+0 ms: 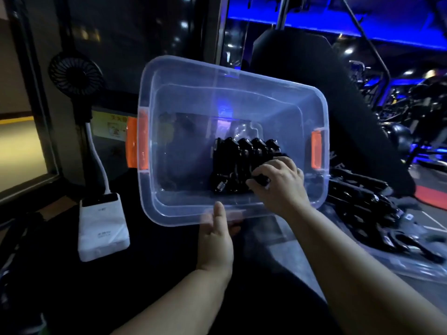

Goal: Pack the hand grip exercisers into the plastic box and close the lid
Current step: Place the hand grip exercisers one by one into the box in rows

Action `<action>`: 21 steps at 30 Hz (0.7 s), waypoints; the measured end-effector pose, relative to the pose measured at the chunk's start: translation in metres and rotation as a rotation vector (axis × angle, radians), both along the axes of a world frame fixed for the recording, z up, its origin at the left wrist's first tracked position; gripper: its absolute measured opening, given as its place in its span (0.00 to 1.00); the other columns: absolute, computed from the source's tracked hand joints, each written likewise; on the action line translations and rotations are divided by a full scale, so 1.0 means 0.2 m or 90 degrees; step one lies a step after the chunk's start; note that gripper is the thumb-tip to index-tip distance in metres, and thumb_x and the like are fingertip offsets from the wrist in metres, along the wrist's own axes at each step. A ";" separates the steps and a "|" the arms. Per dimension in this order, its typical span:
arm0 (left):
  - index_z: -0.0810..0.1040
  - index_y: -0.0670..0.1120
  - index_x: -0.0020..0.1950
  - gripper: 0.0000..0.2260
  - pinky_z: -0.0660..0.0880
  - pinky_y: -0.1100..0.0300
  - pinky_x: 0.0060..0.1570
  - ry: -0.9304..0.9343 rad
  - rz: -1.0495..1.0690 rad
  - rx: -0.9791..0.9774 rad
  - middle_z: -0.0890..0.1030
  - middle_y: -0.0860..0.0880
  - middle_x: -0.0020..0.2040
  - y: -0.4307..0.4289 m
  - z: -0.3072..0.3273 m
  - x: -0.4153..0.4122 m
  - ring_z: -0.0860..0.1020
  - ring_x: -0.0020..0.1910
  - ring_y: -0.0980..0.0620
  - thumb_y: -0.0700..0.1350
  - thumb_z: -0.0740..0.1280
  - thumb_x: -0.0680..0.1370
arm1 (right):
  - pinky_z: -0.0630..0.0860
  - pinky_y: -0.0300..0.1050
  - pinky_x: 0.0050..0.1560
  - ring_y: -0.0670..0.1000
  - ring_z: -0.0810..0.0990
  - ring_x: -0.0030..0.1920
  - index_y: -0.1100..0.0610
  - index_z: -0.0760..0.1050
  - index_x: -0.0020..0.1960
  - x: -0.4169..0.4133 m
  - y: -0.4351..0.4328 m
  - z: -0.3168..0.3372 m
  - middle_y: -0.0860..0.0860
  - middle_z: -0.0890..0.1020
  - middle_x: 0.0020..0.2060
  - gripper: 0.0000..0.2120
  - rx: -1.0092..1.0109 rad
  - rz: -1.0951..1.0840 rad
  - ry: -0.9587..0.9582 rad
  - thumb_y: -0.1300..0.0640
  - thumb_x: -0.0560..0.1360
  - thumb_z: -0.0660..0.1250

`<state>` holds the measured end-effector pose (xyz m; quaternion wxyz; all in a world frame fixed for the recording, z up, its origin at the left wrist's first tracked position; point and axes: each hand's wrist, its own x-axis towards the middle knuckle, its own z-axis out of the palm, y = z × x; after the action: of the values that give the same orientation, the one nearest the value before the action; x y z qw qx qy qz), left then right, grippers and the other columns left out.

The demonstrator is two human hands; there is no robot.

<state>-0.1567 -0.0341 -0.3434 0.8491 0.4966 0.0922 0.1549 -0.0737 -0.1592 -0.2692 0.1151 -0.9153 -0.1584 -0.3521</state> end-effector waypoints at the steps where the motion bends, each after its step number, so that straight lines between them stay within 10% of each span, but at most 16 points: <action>1: 0.75 0.51 0.50 0.21 0.78 0.52 0.44 -0.010 0.002 0.014 0.85 0.48 0.44 0.00 -0.01 0.01 0.83 0.42 0.51 0.66 0.61 0.71 | 0.62 0.53 0.60 0.51 0.66 0.65 0.47 0.81 0.49 -0.03 -0.04 -0.02 0.44 0.79 0.52 0.13 0.021 -0.008 0.003 0.40 0.70 0.70; 8: 0.71 0.46 0.47 0.06 0.75 0.62 0.40 -0.071 0.025 0.042 0.85 0.49 0.39 -0.01 -0.02 0.02 0.82 0.39 0.56 0.48 0.63 0.80 | 0.67 0.54 0.55 0.56 0.73 0.58 0.50 0.82 0.46 -0.20 -0.32 -0.14 0.48 0.81 0.48 0.08 0.128 -0.058 -0.068 0.47 0.71 0.72; 21: 0.70 0.47 0.46 0.06 0.74 0.62 0.40 -0.091 0.055 0.059 0.84 0.50 0.39 -0.04 -0.01 0.01 0.81 0.38 0.56 0.48 0.62 0.80 | 0.61 0.57 0.64 0.59 0.62 0.65 0.52 0.72 0.61 -0.25 -0.85 -0.28 0.56 0.70 0.61 0.21 0.211 -0.360 0.089 0.42 0.72 0.67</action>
<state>-0.1552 -0.0416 -0.3445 0.8223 0.5183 0.0455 0.2304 -0.1230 -0.3294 -0.3245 0.1705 -0.9137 0.1694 -0.3276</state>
